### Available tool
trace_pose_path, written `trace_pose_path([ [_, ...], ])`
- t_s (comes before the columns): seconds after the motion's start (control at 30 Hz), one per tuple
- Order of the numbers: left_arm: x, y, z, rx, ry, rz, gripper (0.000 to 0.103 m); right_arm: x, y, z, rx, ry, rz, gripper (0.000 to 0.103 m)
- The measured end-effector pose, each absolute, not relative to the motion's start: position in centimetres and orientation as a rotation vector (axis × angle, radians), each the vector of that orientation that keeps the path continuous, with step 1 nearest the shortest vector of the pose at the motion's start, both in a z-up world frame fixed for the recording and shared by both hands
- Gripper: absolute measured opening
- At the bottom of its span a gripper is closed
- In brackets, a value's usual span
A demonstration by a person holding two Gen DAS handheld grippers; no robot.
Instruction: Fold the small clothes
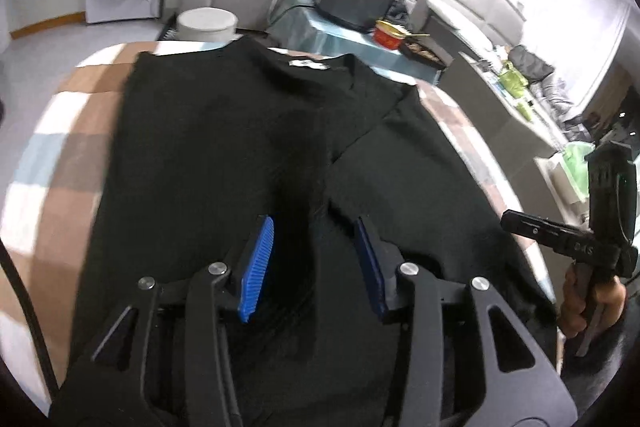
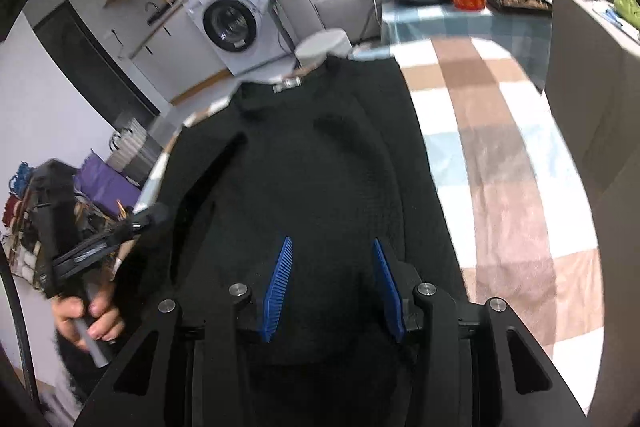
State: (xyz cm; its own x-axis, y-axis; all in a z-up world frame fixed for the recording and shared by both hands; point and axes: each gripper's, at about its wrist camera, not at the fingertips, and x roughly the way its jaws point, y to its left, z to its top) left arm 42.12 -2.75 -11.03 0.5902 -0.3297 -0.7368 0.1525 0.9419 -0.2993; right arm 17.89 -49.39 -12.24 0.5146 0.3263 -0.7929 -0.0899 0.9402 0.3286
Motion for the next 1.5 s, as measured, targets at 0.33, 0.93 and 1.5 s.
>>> trace_pose_path([
  [0.33,37.4,0.8,-13.2,-0.293,0.932,-0.213,0.043,16.4,-51.0,-13.5,0.269,0.997,0.141,0.043],
  [0.93,31.8,3.2,-13.7,-0.312,0.929,-0.131,0.043,26.6,-49.2,-15.8,-0.004,0.973,0.061,0.020],
  [1.5,30.8,4.5,-13.7,-0.343,0.921,-0.107,0.043,27.0,-54.3,-13.7,0.230,0.926,-0.009,0.026],
])
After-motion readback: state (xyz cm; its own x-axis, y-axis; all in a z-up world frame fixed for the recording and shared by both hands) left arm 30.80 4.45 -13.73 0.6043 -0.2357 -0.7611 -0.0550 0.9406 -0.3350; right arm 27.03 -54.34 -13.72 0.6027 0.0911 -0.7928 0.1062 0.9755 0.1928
